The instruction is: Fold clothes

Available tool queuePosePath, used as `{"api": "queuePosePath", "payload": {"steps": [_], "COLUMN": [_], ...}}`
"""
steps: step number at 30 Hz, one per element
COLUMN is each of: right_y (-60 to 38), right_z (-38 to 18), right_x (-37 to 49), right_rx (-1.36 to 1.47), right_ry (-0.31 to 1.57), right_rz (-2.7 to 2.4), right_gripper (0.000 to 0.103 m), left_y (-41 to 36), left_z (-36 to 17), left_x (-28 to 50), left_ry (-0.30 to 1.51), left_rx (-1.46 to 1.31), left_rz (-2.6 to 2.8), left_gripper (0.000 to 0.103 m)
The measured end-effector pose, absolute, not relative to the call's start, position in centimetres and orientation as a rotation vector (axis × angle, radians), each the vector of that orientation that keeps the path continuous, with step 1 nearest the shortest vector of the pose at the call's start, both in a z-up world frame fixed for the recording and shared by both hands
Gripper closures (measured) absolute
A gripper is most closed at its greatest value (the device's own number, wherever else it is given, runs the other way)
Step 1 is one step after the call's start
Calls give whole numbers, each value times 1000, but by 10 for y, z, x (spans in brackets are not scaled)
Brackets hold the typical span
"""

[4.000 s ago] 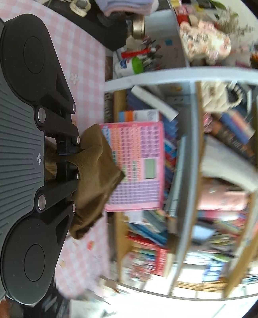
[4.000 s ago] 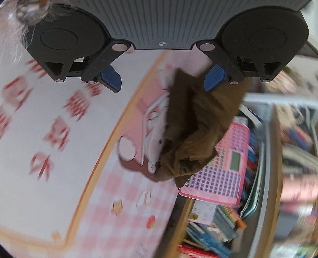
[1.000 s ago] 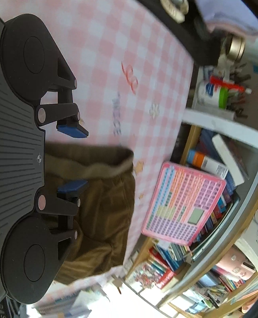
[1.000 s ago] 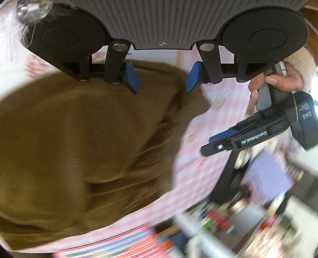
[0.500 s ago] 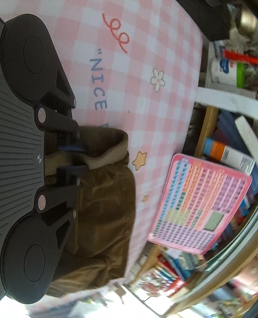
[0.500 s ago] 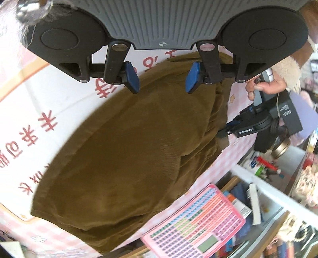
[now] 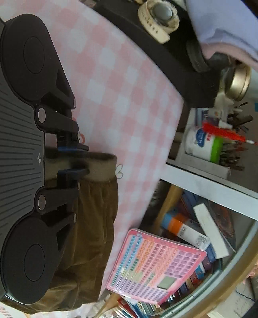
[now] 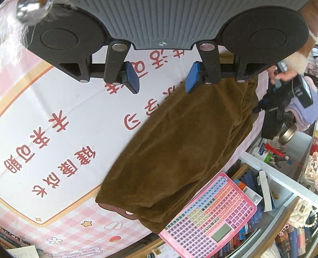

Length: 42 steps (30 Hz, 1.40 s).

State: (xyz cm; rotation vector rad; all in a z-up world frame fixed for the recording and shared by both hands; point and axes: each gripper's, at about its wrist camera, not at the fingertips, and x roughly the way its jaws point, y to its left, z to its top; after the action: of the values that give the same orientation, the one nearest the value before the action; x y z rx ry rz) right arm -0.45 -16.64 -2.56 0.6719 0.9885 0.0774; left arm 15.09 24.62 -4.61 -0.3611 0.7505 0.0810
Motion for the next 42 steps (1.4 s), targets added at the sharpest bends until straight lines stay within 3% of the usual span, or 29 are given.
{"api": "queuePosePath", "payload": {"steps": [10, 14, 38, 42], "right_y": [-161, -160, -205, -216], "right_z": [-27, -26, -33, -33], "right_x": [11, 17, 42, 45], "right_rx": [649, 625, 601, 557], "right_ry": [1004, 1003, 1003, 994], "right_rz": [93, 90, 103, 85], "right_gripper": [53, 53, 53, 53], "left_y": [235, 224, 197, 189], "left_z": [-30, -29, -24, -24], "left_x": [86, 75, 43, 43], "left_ry": [681, 696, 703, 713], "left_rx": [-405, -402, -406, -396], "left_rz": [-9, -25, 107, 120], "left_gripper": [83, 72, 72, 67]}}
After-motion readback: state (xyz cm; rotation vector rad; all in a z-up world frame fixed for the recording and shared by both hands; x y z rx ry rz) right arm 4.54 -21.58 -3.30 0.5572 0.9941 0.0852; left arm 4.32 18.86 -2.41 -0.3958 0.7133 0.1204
